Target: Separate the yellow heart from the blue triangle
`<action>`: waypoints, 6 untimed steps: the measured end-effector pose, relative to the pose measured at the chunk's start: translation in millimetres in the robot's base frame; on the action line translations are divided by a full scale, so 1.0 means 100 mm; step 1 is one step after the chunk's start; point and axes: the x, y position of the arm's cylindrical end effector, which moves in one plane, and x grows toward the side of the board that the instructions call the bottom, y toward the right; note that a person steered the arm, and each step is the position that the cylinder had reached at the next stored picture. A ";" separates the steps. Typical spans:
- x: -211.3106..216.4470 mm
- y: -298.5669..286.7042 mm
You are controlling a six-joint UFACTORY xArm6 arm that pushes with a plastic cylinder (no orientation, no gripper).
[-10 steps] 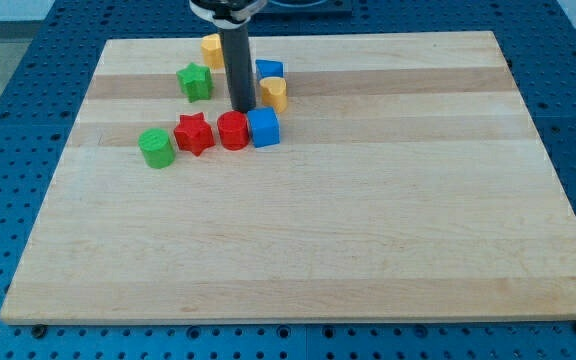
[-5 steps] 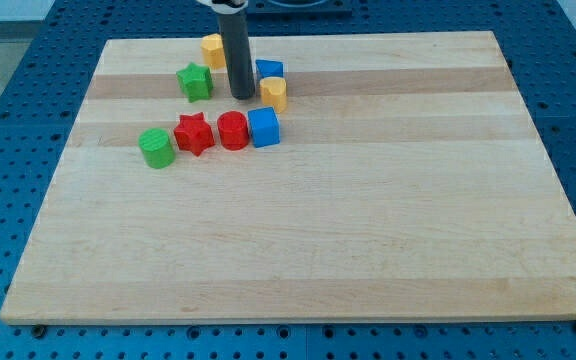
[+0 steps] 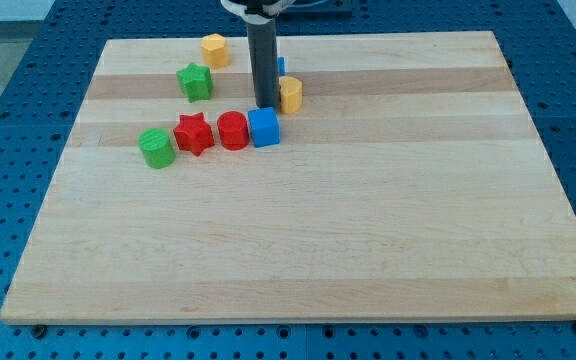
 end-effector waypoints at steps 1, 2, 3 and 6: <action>0.01 0.08; -0.22 0.01; -0.38 -0.03; -0.20 0.26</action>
